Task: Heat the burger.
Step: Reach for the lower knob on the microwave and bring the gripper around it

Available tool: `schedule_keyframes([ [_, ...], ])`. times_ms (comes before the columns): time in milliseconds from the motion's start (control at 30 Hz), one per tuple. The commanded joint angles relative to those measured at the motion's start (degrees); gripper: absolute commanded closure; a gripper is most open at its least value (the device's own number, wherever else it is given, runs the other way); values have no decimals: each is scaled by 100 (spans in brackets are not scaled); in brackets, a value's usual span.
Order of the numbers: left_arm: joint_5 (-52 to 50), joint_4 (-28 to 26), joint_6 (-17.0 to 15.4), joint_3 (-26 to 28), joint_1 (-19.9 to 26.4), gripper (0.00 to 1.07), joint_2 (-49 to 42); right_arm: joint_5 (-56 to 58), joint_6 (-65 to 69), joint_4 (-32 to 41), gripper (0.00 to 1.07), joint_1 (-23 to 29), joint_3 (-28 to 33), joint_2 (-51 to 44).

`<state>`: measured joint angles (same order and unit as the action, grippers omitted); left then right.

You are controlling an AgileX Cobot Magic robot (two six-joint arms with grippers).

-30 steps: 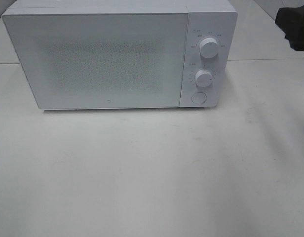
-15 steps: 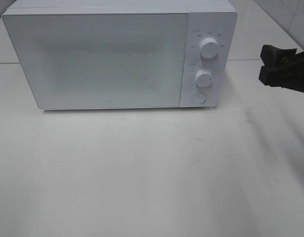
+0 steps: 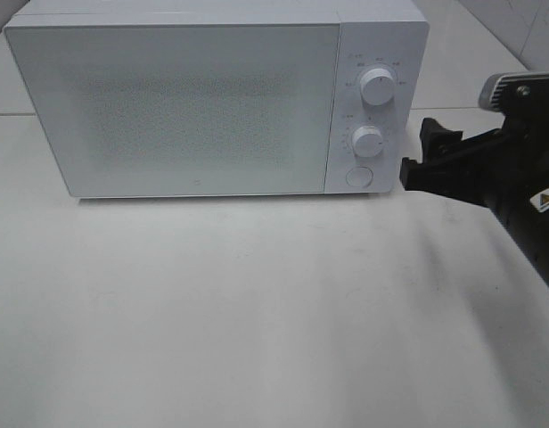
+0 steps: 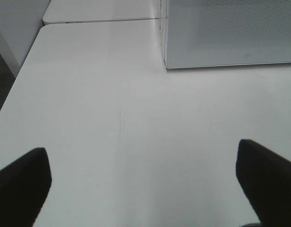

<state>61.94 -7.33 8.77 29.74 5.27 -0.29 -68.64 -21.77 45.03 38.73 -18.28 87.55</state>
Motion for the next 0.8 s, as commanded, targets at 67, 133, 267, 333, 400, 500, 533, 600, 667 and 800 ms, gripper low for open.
schedule_keyframes([
  [67,-63,-34,-29,-17,11,6,-132,-561,-74,338,31,241,-160,258],
  [133,-63,-34,-29,-17,11,6,-132,-693,-74,539,31,395,-269,395],
  [267,-63,-34,-29,-17,11,6,-132,-859,-74,699,31,619,-561,756],
  [333,-63,-34,-29,-17,11,6,-132,-859,-74,699,31,619,-630,831],
  [400,-63,-34,-29,-17,11,6,-132,-859,-74,705,31,619,-831,1054],
  [500,-63,-34,-29,-17,11,6,-132,-865,-57,705,31,619,-951,1192],
  [533,-63,-34,-29,-17,11,6,-132,-859,-23,705,31,619,-997,1243],
  [600,-63,-34,-29,-17,11,6,-132,-871,29,693,31,619,-1117,1358],
  [667,-63,-34,-29,-17,11,6,-132,-963,97,693,31,613,-1261,1518],
  [800,-63,-34,-29,-17,11,6,-132,-985,109,762,31,596,-1398,1696],
])
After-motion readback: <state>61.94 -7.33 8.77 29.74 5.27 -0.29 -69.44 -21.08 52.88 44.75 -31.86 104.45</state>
